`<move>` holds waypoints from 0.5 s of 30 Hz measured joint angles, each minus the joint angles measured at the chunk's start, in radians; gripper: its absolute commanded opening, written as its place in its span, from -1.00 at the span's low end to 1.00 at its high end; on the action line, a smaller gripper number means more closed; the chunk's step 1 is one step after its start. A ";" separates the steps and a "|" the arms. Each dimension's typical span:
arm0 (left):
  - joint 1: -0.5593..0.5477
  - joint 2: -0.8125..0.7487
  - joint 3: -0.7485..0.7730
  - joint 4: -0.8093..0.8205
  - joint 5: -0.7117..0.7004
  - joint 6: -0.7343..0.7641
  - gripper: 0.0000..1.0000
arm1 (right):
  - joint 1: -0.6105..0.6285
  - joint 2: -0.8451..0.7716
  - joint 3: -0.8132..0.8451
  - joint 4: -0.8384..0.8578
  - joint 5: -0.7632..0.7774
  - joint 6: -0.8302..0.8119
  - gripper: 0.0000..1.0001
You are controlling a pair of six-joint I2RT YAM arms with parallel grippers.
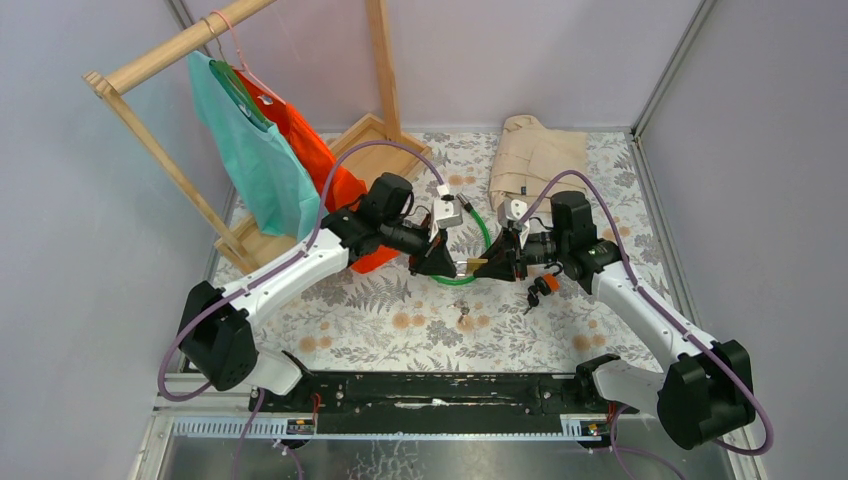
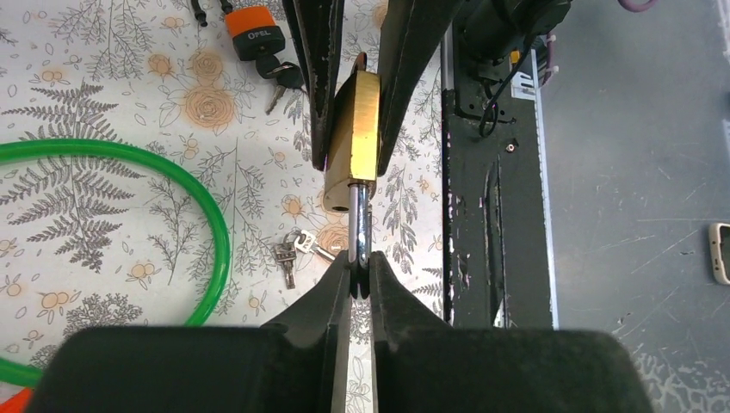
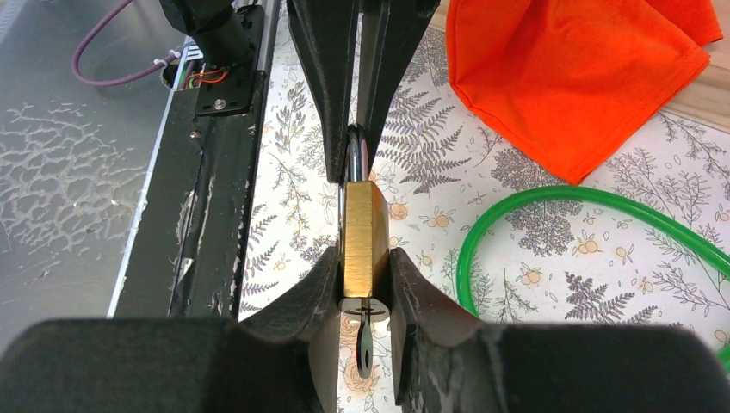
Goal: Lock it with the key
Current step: Lock the lock.
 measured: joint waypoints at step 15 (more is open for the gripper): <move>-0.014 -0.005 0.011 -0.016 -0.038 0.101 -0.41 | -0.013 0.034 0.011 -0.024 -0.019 0.025 -1.00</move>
